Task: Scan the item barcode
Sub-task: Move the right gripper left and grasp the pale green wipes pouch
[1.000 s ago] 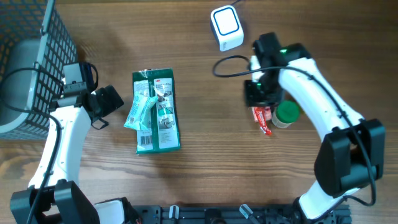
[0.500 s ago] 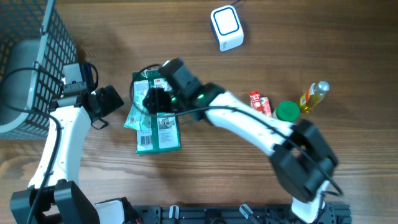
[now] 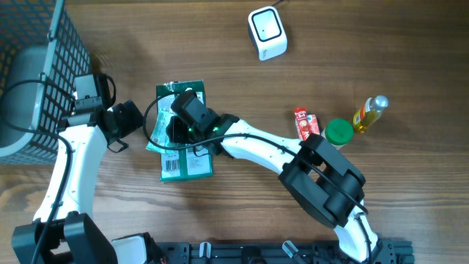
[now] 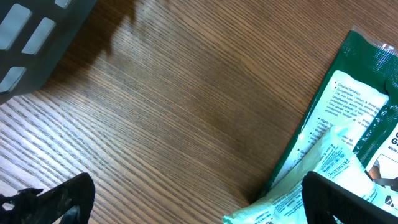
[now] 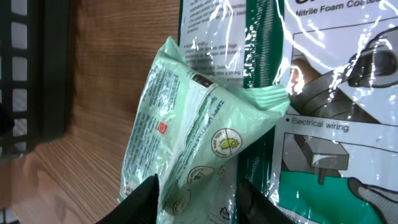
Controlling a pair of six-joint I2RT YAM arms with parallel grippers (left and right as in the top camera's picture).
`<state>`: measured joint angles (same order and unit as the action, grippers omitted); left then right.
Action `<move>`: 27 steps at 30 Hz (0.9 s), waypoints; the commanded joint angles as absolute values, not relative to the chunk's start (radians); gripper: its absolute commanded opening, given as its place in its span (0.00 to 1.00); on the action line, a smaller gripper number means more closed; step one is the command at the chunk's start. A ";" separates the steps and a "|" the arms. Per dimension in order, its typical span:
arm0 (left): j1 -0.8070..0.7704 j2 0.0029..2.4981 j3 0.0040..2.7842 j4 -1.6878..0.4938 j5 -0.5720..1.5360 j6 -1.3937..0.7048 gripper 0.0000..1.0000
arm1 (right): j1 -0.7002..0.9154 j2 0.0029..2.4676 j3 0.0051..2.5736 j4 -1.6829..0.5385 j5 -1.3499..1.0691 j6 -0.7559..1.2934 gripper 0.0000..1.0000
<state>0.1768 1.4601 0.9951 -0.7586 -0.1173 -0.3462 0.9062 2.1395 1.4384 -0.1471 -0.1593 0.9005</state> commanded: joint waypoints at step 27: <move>0.181 1.449 1.008 -0.756 -0.116 -0.345 1.00 | 0.674 1.890 1.434 -0.690 -0.130 0.581 0.04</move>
<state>0.1768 1.4601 0.9951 -0.7586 -0.1173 -0.3462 0.6785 1.8523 1.4456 -0.6979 -0.1299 0.6384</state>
